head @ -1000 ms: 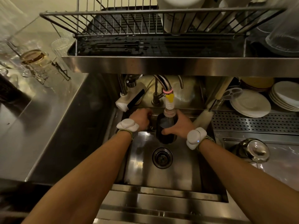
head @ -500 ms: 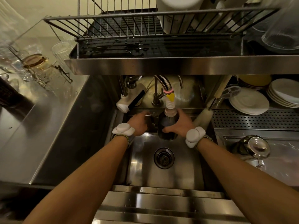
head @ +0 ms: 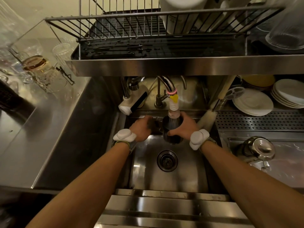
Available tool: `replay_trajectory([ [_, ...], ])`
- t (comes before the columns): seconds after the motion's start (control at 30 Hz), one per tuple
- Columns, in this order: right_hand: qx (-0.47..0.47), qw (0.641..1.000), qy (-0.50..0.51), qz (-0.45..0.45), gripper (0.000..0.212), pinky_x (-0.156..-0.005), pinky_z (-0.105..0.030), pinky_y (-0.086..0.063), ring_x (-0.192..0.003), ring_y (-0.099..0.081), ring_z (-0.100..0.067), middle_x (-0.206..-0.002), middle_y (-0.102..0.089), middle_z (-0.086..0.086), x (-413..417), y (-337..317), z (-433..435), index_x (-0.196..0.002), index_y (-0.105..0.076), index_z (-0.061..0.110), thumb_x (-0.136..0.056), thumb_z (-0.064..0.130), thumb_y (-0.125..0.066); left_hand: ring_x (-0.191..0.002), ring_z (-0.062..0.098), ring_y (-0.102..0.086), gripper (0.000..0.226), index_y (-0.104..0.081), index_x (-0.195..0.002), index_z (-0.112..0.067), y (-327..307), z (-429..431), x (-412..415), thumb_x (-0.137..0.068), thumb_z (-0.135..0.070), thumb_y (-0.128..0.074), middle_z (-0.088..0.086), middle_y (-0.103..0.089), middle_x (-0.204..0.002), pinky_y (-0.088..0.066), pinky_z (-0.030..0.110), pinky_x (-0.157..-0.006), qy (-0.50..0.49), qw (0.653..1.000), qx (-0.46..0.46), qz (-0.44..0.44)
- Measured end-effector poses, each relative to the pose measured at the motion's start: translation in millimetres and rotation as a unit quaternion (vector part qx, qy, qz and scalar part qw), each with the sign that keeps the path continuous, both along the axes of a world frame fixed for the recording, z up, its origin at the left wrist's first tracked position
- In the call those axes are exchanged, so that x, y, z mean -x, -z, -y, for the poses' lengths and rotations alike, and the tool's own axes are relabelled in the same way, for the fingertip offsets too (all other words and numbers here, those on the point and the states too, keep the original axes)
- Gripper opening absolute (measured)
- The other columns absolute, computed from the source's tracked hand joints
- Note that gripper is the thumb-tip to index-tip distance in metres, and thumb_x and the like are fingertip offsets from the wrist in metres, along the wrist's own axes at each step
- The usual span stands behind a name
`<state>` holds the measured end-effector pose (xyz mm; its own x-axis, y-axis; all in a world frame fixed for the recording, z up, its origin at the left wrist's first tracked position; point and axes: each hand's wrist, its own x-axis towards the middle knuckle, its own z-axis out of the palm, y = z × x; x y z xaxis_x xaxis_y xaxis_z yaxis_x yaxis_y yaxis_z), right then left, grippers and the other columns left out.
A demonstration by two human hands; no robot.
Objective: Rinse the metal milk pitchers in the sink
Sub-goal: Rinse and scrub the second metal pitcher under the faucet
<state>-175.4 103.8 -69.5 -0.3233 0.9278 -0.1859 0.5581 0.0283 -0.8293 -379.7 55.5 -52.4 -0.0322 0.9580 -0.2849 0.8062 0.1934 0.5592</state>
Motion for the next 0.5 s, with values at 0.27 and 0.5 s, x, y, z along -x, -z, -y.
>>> replay_trajectory([
  [0.27,0.013,1.0,0.006,0.015,0.085,-0.073,-0.013,-0.039,-0.094,-0.053,-0.01,-0.104,-0.056,0.01,-4,-3,-4,-0.123,-0.048,0.02,-0.049,0.03,-0.089,-0.123,0.032,-0.052,0.053,-0.041,-0.138,-0.02,6,3,10,-0.087,-0.014,-0.053,0.011,-0.056,-0.134,-0.043,0.039,-0.102,-0.002,0.999,0.031,-0.017],
  [0.5,0.044,0.999,-0.015,0.002,0.081,-0.075,-0.018,-0.043,-0.099,-0.058,-0.014,-0.107,-0.059,0.007,-2,-5,-5,-0.122,-0.052,0.018,-0.05,0.028,-0.09,-0.122,0.031,-0.053,0.049,-0.046,-0.135,-0.019,11,3,11,-0.087,-0.014,-0.054,0.01,-0.057,-0.131,-0.042,0.035,-0.098,-0.001,0.998,0.059,-0.037],
])
